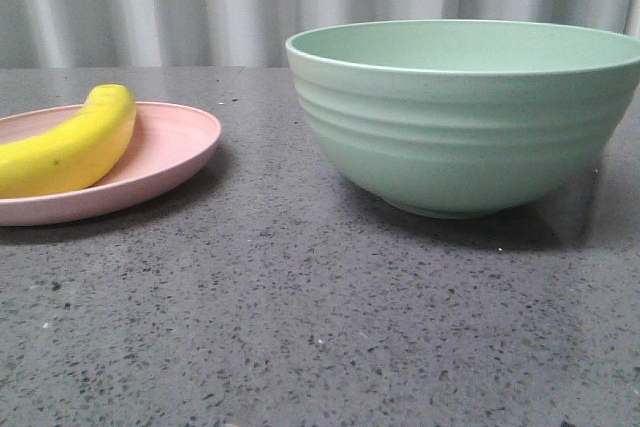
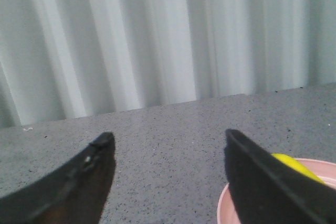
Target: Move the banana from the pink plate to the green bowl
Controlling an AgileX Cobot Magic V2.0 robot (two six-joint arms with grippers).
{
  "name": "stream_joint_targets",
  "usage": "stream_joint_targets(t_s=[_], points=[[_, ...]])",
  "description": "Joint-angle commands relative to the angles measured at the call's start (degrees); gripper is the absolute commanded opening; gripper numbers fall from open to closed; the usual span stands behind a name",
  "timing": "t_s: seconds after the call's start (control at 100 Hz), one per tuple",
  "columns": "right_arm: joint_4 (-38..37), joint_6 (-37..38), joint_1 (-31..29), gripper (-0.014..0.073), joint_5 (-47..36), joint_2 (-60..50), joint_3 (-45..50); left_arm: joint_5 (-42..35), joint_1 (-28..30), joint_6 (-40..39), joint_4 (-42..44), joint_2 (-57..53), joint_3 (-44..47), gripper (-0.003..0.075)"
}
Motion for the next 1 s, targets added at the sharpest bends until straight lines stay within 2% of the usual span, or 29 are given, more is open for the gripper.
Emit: stream_joint_targets(t_s=[0.0, 0.06, 0.18, 0.28, 0.58, 0.72, 0.99], points=[[0.32, -0.04, -0.23, -0.0064, -4.86, 0.77, -1.72, -4.88, 0.03, -0.44, -3.02, 1.56, -2.58, 0.0510], [0.32, -0.04, -0.23, -0.0064, -5.68, 0.77, -1.72, -0.87, -0.22, -0.65, -3.68, 2.46, -4.34, 0.0494], [0.32, -0.04, -0.23, -0.0064, -7.38, 0.77, -1.72, 12.00, -1.27, -0.66, -4.63, 5.89, -9.49, 0.0438], [0.32, -0.04, -0.23, -0.0064, -8.47, 0.77, -1.72, 17.42, -2.45, -0.66, -4.94, 9.61, -13.39, 0.0395], [0.32, -0.04, -0.23, -0.0064, -8.94, 0.77, -1.72, 33.19, -7.75, 0.01, -10.26, 19.87, -24.45, 0.0388], [0.32, -0.04, -0.23, -0.0064, -8.94, 0.77, -1.72, 38.06, -11.27, 0.97, -10.38, 25.24, -27.23, 0.0389], [0.32, -0.04, -0.23, -0.0064, -8.94, 0.77, -1.72, 40.50, -16.32, 3.04, -10.62, 36.65, -30.94, 0.0389]])
